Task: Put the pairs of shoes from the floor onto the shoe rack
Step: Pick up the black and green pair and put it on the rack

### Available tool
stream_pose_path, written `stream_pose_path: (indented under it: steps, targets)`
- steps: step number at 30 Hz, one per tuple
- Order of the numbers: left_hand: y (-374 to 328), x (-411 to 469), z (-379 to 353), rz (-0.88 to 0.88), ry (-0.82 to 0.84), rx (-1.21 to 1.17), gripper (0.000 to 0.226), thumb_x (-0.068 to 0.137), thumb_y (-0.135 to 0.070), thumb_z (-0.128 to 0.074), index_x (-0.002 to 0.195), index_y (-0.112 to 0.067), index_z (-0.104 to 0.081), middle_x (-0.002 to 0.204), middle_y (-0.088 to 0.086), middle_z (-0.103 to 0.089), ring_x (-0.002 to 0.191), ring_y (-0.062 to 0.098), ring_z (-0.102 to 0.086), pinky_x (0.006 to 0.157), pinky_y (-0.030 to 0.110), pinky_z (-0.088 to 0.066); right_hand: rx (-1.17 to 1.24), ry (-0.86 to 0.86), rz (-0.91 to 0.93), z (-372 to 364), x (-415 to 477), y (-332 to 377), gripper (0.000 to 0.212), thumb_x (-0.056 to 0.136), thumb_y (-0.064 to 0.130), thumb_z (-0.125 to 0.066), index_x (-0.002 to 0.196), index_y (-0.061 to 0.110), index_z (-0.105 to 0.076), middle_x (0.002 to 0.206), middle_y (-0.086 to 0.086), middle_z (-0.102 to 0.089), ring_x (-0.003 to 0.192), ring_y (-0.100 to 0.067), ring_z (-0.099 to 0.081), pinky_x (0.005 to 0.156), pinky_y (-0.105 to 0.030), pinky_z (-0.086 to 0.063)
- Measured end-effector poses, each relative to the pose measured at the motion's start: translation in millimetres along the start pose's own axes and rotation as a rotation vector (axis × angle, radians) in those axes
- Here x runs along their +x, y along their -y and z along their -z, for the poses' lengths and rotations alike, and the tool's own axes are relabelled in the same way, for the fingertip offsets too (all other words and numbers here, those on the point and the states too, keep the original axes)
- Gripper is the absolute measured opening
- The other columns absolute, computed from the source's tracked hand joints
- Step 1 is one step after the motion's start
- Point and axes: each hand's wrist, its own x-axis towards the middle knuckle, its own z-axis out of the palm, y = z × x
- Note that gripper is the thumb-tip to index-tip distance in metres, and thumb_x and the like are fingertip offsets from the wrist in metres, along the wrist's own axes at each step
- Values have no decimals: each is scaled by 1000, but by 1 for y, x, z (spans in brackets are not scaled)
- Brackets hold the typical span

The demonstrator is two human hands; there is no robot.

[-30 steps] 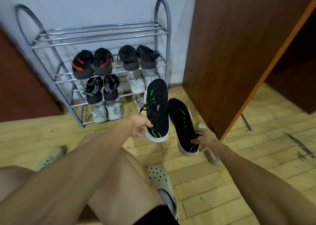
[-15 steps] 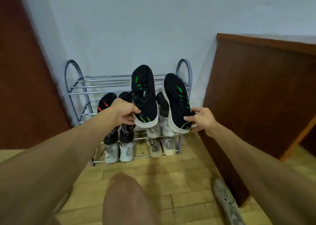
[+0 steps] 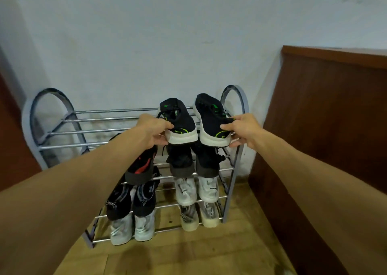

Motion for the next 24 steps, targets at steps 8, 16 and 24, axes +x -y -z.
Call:
stream_pose_path:
  steps: [8, 16, 24]
  targets:
    - [-5, 36, -14, -43, -20, 89, 14, 90, -10, -61, 100, -1, -60, 96, 16, -63, 76, 27, -63, 62, 37, -58, -4, -27, 6, -7, 34, -4, 28, 90, 16, -65, 117, 10, -65, 110, -13, -68, 83, -27, -67, 59, -36, -58]
    - [-3, -8, -10, -230, -70, 189, 29, 87, -28, -65, 107, -6, -62, 107, 9, -59, 96, 21, -54, 89, 37, -49, -45, -61, 68, 3, -3, -9, 45, 94, 23, -59, 136, 9, -52, 131, -8, -56, 110, -24, -57, 77, -36, -59]
    - [32, -104, -34, -263, 100, 277, 48, 85, -36, -66, 125, -12, -57, 112, 8, -64, 99, 23, -61, 93, 39, -53, -263, 104, -94, 51, -88, -72, 38, 94, 18, -59, 129, 5, -56, 124, -13, -57, 104, -26, -58, 80, -34, -55]
